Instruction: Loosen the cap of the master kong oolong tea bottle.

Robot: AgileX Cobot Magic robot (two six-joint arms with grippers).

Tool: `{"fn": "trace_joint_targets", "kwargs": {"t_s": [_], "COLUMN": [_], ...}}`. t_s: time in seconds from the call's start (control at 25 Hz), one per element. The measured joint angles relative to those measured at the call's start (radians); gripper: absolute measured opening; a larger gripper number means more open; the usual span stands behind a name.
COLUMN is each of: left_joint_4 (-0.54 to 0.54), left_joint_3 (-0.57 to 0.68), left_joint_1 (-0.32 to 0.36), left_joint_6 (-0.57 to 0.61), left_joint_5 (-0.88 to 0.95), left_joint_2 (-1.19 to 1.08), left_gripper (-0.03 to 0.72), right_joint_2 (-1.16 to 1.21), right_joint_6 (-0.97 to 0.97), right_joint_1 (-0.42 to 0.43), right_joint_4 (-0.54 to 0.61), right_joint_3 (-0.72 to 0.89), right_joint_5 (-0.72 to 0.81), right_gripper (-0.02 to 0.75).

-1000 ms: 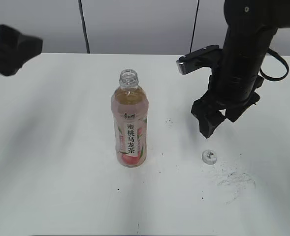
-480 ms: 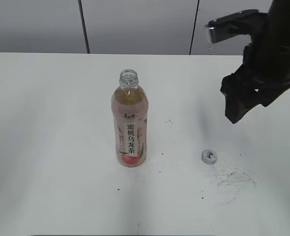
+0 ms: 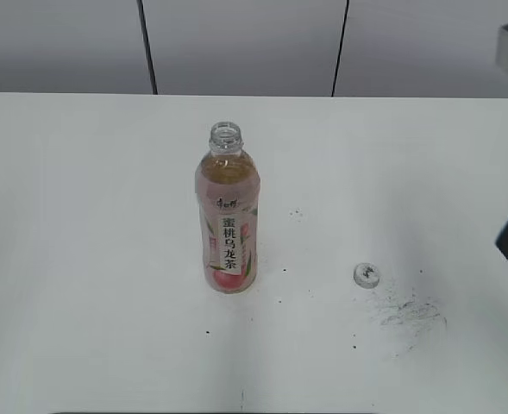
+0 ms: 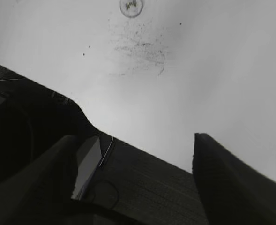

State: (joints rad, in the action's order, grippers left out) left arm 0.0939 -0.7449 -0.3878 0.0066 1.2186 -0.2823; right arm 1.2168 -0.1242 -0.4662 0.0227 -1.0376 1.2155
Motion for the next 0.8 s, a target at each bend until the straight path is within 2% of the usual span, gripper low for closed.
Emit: {"fn": "trace_joint_targets", "kwargs": {"t_s": [0.2,0.4,0.8], "left_joint_4": [-0.032,-0.094,-0.121], "left_joint_3": [0.086,0.175,0.184], "left_joint_1": [0.0,0.0,0.0], "left_joint_6": [0.002,0.003,0.01], "left_joint_5": [-0.048,-0.168,-0.193], "left_joint_2": [0.148,0.179,0.179], "left_gripper": [0.545,0.543,0.543], "right_joint_2": [-0.208,-0.453,-0.86], "right_joint_6": [0.003,0.003,0.004], "right_joint_1": [0.0,0.0,0.0], "right_joint_4": [0.002,0.003,-0.008], "right_joint_3": [0.159,0.286,0.454], "right_joint_5": [0.001,0.004,-0.068], "right_gripper": [0.574,0.574,0.574]}}
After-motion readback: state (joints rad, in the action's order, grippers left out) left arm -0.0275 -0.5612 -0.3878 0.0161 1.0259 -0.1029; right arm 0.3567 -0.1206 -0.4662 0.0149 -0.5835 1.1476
